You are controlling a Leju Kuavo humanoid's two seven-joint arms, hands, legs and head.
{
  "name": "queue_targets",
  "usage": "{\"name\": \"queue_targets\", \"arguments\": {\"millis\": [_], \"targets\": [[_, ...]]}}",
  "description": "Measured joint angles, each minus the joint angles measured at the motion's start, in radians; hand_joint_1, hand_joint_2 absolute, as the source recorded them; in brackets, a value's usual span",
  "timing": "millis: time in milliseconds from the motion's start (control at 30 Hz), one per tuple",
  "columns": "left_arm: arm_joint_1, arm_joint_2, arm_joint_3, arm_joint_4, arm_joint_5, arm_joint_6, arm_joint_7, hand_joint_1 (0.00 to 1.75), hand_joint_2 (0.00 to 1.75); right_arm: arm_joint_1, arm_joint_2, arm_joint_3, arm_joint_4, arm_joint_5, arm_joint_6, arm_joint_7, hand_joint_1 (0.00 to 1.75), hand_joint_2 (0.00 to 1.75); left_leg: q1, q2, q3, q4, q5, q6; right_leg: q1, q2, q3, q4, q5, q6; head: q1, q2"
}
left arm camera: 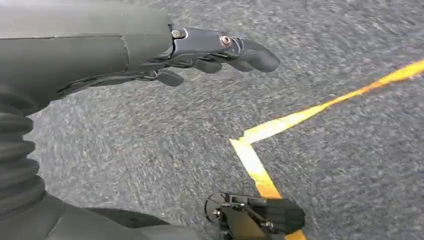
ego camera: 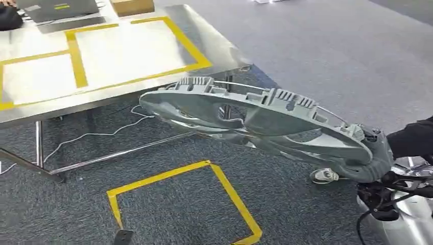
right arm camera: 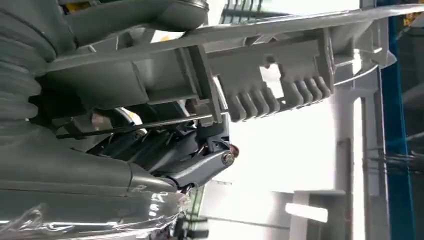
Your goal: Take the parts from the cabinet and place them on the table.
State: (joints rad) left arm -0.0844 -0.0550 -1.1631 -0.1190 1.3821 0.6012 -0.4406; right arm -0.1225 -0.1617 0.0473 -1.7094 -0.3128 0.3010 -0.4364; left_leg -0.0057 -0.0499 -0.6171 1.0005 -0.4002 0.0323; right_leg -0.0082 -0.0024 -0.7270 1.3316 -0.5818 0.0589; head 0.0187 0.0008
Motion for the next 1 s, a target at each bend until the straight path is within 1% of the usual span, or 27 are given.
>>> {"name": "queue_targets", "arguments": {"millis": [33, 67, 100, 133, 167, 267, 300, 333, 367, 400, 433, 467, 500, 533, 567, 600, 633, 667, 700, 767, 800, 833, 867, 900, 933, 967, 1000], "targets": [[0.001, 0.000, 0.000, 0.000, 0.000, 0.001, 0.000, 0.00, 1.75, 0.001, 0.000, 0.000, 0.000, 0.000, 0.000, 0.000, 1.75, 1.75, 0.001, -0.015, 0.001, 0.001, 0.000, -0.001, -0.002, 0.002, 0.023, -0.064, 0.047, -0.001, 0.000, 0.000], [0.001, -0.001, -0.001, 0.000, 0.000, 0.001, 0.000, 0.00, 1.75, 0.002, 0.000, 0.000, -0.001, 0.000, 0.000, 0.000, 1.75, 1.75, 0.004, -0.029, 0.004, 0.002, -0.001, -0.004, -0.005, 0.010, 0.063, -0.159, 0.102, 0.000, -0.001, 0.000], [0.001, -0.002, -0.002, 0.000, 0.000, 0.001, 0.000, 0.00, 1.75, 0.002, 0.000, 0.000, -0.002, 0.000, 0.000, 0.000, 1.75, 1.75, 0.006, -0.042, 0.004, 0.004, -0.003, -0.010, -0.011, 0.040, 0.106, -0.253, 0.147, 0.005, 0.000, 0.000], [0.000, 0.000, -0.002, 0.000, 0.000, 0.002, 0.000, 0.00, 1.75, 0.003, 0.000, 0.000, -0.001, 0.000, 0.000, 0.000, 1.75, 1.75, 0.002, -0.053, -0.001, 0.009, -0.004, -0.018, -0.015, 0.084, 0.123, -0.289, 0.128, 0.007, 0.001, 0.000], [-0.001, 0.000, -0.002, 0.000, 0.000, 0.003, 0.000, 0.00, 1.75, 0.004, 0.000, 0.000, -0.002, -0.002, 0.000, -0.001, 1.75, 1.75, 0.003, -0.063, -0.007, 0.013, -0.003, -0.022, -0.016, 0.077, 0.132, -0.294, 0.131, 0.001, -0.002, 0.000], [0.009, 0.001, -0.003, 0.000, 0.000, 0.005, 0.001, 0.00, 1.75, 0.005, 0.000, 0.002, -0.002, 0.000, 0.000, 0.000, 1.75, 1.75, 0.010, -0.089, -0.012, 0.004, 0.006, -0.041, -0.010, 0.051, 0.130, -0.292, 0.135, -0.017, -0.002, 0.000], [0.010, 0.003, -0.003, 0.000, 0.000, 0.005, 0.001, 0.00, 1.75, 0.003, 0.000, 0.003, -0.002, -0.001, 0.000, 0.000, 1.75, 1.75, 0.010, -0.080, -0.014, 0.007, 0.000, -0.044, -0.016, 0.038, 0.134, -0.297, 0.138, -0.025, 0.000, 0.000], [0.010, 0.000, -0.003, 0.000, 0.001, 0.006, 0.001, 0.00, 1.75, 0.003, 0.000, 0.003, -0.003, 0.000, 0.000, -0.001, 1.75, 1.75, 0.001, -0.023, -0.027, 0.039, -0.025, -0.050, -0.014, 0.029, 0.137, -0.299, 0.136, -0.035, -0.012, 0.000], [0.008, 0.000, -0.003, 0.000, 0.000, 0.006, 0.001, 0.00, 1.75, 0.004, 0.000, 0.003, -0.004, 0.000, 0.000, -0.001, 1.75, 1.75, 0.003, 0.014, -0.060, 0.106, -0.064, -0.055, -0.012, 0.017, 0.137, -0.299, 0.136, -0.037, -0.014, 0.000], [0.005, 0.000, -0.003, 0.000, 0.000, 0.006, 0.001, 0.00, 1.75, 0.005, 0.000, 0.003, -0.004, 0.000, -0.001, -0.002, 1.75, 1.75, 0.004, 0.032, -0.098, 0.187, -0.101, -0.058, -0.010, 0.005, 0.137, -0.299, 0.135, -0.039, -0.014, 0.000], [0.005, 0.000, -0.003, 0.000, 0.000, 0.006, 0.001, 0.00, 1.75, 0.006, 0.000, 0.003, -0.004, 0.000, -0.003, -0.002, 1.75, 1.75, 0.005, 0.039, -0.135, 0.265, -0.131, -0.059, -0.008, -0.008, 0.137, -0.299, 0.133, -0.041, -0.014, 0.000], [0.005, 0.000, -0.003, 0.000, 0.001, 0.006, 0.001, 0.00, 1.75, 0.007, 0.000, 0.003, -0.003, 0.001, -0.003, -0.001, 1.75, 1.75, 0.005, 0.040, -0.159, 0.313, -0.141, -0.059, -0.007, -0.020, 0.137, -0.299, 0.133, -0.042, -0.014, 0.000], [0.006, 0.000, -0.003, 0.000, 0.001, 0.005, 0.001, 0.00, 1.75, 0.007, 0.000, 0.003, -0.004, 0.001, -0.003, -0.001, 1.75, 1.75, 0.005, 0.040, -0.157, 0.308, -0.124, -0.058, -0.006, -0.032, 0.138, -0.299, 0.132, -0.042, -0.014, 0.000], [0.007, 0.000, -0.003, 0.000, 0.001, 0.003, 0.001, 0.00, 1.75, 0.006, 0.000, 0.003, -0.004, 0.002, -0.003, -0.001, 1.75, 1.75, 0.005, 0.042, -0.135, 0.261, -0.089, -0.055, -0.005, -0.043, 0.138, -0.299, 0.131, -0.043, -0.014, 0.000], [0.006, 0.000, -0.003, 0.000, 0.001, 0.003, 0.001, 0.00, 1.75, 0.005, 0.000, 0.003, -0.004, 0.002, -0.004, -0.001, 1.75, 1.75, 0.004, 0.047, -0.095, 0.184, -0.047, -0.050, -0.003, -0.054, 0.141, -0.299, 0.130, -0.042, -0.014, 0.000], [0.006, 0.000, -0.003, 0.000, 0.001, 0.003, 0.001, 0.00, 1.75, 0.003, 0.000, 0.003, -0.004, 0.002, -0.005, -0.001, 1.75, 1.75, 0.000, 0.069, -0.044, 0.091, -0.008, -0.042, -0.002, -0.064, 0.145, -0.299, 0.128, -0.040, -0.014, 0.000], [0.004, 0.000, -0.003, 0.000, 0.001, 0.003, 0.001, 0.00, 1.75, 0.003, 0.000, 0.003, -0.004, 0.002, -0.005, -0.001, 1.75, 1.75, -0.011, 0.130, -0.007, 0.024, 0.002, -0.032, 0.001, -0.072, 0.148, -0.299, 0.125, -0.037, -0.014, 0.000], [0.000, 0.000, -0.003, 0.000, 0.001, 0.003, 0.001, 0.00, 1.75, 0.004, 0.000, 0.002, -0.004, 0.002, -0.006, -0.002, 1.75, 1.75, -0.017, 0.134, -0.001, 0.004, -0.007, -0.028, 0.009, -0.082, 0.146, -0.295, 0.119, -0.030, -0.014, 0.000], [-0.001, 0.000, -0.004, 0.000, 0.001, 0.003, 0.002, 0.00, 1.75, 0.003, 0.000, 0.002, -0.004, 0.002, -0.006, -0.002, 1.75, 1.75, -0.017, 0.121, -0.006, 0.005, -0.006, -0.025, 0.009, -0.092, 0.148, -0.298, 0.119, -0.027, -0.010, 0.000], [0.001, 0.000, -0.004, 0.000, 0.003, 0.003, 0.002, 0.00, 1.75, 0.003, 0.000, 0.003, -0.004, 0.003, -0.007, -0.001, 1.75, 1.75, -0.019, 0.093, -0.008, 0.003, -0.005, -0.019, 0.009, -0.118, 0.158, -0.305, 0.117, -0.018, -0.012, 0.000], [0.002, -0.001, -0.004, 0.000, 0.003, 0.003, 0.003, 0.00, 1.75, 0.002, 0.000, 0.003, -0.006, 0.002, -0.008, -0.002, 1.75, 1.75, -0.008, 0.082, -0.001, -0.005, 0.001, -0.012, 0.006, -0.112, 0.155, -0.302, 0.110, -0.009, -0.012, 0.000], [0.003, -0.001, -0.004, 0.000, 0.003, 0.003, 0.003, 0.00, 1.75, 0.001, 0.000, 0.002, -0.007, 0.002, -0.009, -0.002, 1.75, 1.75, -0.005, 0.079, 0.001, -0.006, 0.001, -0.008, 0.005, -0.063, 0.150, -0.279, 0.094, -0.003, -0.007, 0.000], [0.000, 0.000, -0.004, 0.000, 0.003, 0.003, 0.003, 0.00, 1.75, 0.002, 0.000, 0.000, -0.008, 0.001, -0.010, -0.005, 1.75, 1.75, -0.003, 0.069, 0.002, -0.006, 0.001, -0.001, 0.003, -0.024, 0.122, -0.215, 0.060, -0.001, -0.005, 0.000], [-0.001, -0.002, -0.004, 0.000, 0.003, 0.003, 0.003, 0.00, 1.75, 0.003, 0.000, -0.002, -0.009, -0.001, -0.011, -0.008, 1.75, 1.75, -0.002, 0.058, 0.001, -0.006, 0.001, 0.000, 0.003, -0.006, 0.079, -0.129, 0.020, 0.001, 0.000, 0.000], [-0.001, -0.004, -0.004, 0.000, 0.004, 0.003, 0.003, 0.00, 1.75, 0.004, 0.000, -0.002, -0.009, -0.001, -0.012, -0.008, 1.75, 1.75, -0.002, 0.049, 0.001, -0.006, 0.001, 0.001, 0.003, -0.001, 0.034, -0.045, -0.013, 0.003, -0.001, 0.000], [-0.001, -0.004, -0.004, 0.000, 0.005, 0.003, 0.003, 0.00, 1.75, 0.006, 0.000, -0.002, -0.009, -0.001, -0.013, -0.008, 1.75, 1.75, -0.002, 0.043, 0.002, -0.005, 0.000, 0.001, 0.003, 0.000, 0.003, 0.006, -0.024, 0.004, -0.001, 0.000], [-0.001, -0.004, -0.004, 0.000, 0.007, 0.003, 0.003, 0.00, 1.75, 0.008, 0.000, -0.002, -0.009, -0.001, -0.015, -0.009, 1.75, 1.75, -0.002, 0.036, 0.002, -0.005, 0.000, 0.001, 0.003, 0.000, -0.008, 0.012, -0.011, 0.004, -0.001, 0.000]]}}
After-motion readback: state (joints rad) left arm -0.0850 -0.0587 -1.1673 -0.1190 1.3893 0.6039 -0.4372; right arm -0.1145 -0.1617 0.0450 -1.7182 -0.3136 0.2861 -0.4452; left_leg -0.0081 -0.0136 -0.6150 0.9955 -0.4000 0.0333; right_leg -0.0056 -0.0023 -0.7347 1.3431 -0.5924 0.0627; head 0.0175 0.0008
